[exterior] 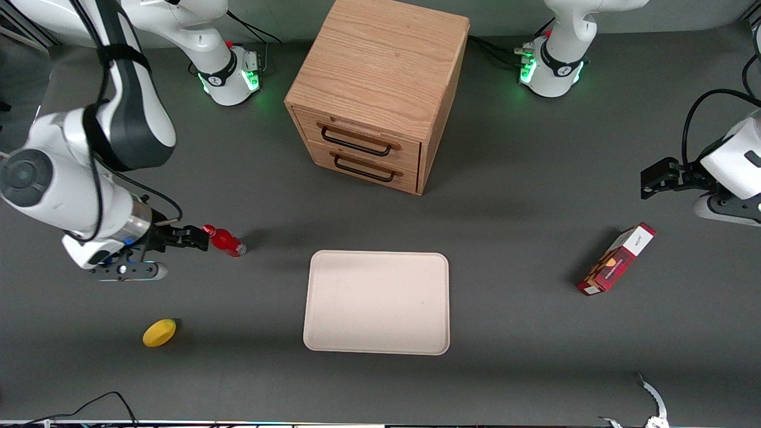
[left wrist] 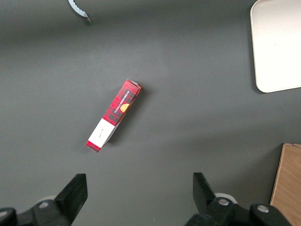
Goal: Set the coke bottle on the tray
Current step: 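Align the open right gripper over the bottle's cap end and close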
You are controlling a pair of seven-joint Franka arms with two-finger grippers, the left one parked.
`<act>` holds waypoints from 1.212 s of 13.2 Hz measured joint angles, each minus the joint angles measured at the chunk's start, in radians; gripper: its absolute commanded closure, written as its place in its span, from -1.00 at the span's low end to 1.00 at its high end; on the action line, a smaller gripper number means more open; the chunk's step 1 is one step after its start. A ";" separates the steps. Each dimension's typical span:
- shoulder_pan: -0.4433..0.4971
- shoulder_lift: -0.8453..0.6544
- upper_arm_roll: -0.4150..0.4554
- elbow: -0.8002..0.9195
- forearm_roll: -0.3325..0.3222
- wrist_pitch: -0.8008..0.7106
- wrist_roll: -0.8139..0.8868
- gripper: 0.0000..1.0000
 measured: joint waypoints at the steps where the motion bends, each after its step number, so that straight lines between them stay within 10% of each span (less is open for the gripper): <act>1: 0.000 0.000 0.002 -0.038 -0.003 0.027 -0.001 -1.00; 16: -0.024 -0.111 0.003 -0.415 -0.025 0.301 -0.133 -0.81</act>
